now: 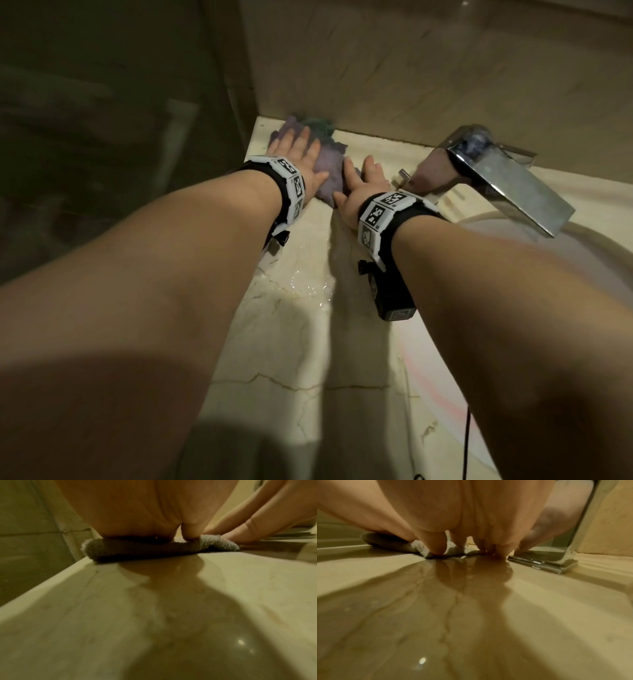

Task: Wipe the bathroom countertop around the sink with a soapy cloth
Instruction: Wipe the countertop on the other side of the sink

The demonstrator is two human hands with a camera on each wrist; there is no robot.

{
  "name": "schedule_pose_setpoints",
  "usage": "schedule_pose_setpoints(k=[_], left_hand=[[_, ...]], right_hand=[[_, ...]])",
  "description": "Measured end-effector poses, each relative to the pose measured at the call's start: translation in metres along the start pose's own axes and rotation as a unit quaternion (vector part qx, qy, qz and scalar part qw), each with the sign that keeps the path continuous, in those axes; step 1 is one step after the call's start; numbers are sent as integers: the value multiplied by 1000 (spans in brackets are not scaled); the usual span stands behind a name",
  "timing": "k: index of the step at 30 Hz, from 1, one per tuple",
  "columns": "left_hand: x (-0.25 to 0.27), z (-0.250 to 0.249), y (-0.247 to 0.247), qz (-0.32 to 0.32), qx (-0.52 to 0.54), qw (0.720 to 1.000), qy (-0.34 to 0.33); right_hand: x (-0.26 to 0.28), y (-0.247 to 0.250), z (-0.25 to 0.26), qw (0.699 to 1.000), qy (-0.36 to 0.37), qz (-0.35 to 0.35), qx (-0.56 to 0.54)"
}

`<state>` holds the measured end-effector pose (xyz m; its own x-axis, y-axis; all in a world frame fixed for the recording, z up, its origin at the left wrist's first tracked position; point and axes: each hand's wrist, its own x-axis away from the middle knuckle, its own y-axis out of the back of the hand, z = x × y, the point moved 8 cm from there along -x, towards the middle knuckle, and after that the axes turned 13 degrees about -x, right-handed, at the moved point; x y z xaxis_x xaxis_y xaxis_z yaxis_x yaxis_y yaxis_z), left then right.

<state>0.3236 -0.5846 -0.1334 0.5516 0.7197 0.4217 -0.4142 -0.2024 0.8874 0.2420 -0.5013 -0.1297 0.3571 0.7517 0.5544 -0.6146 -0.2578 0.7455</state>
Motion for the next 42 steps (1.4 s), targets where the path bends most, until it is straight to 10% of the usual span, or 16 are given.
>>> schedule_pose_setpoints(k=[9, 27, 42], left_hand=[[7, 67, -19, 33, 162, 973, 160], [24, 17, -17, 61, 0, 998, -31], [-20, 38, -3, 38, 20, 998, 46]], right_hand=[[5, -4, 1, 999, -16, 0, 40], [3, -5, -1, 999, 2, 11, 53], [0, -5, -3, 998, 8, 4, 61]])
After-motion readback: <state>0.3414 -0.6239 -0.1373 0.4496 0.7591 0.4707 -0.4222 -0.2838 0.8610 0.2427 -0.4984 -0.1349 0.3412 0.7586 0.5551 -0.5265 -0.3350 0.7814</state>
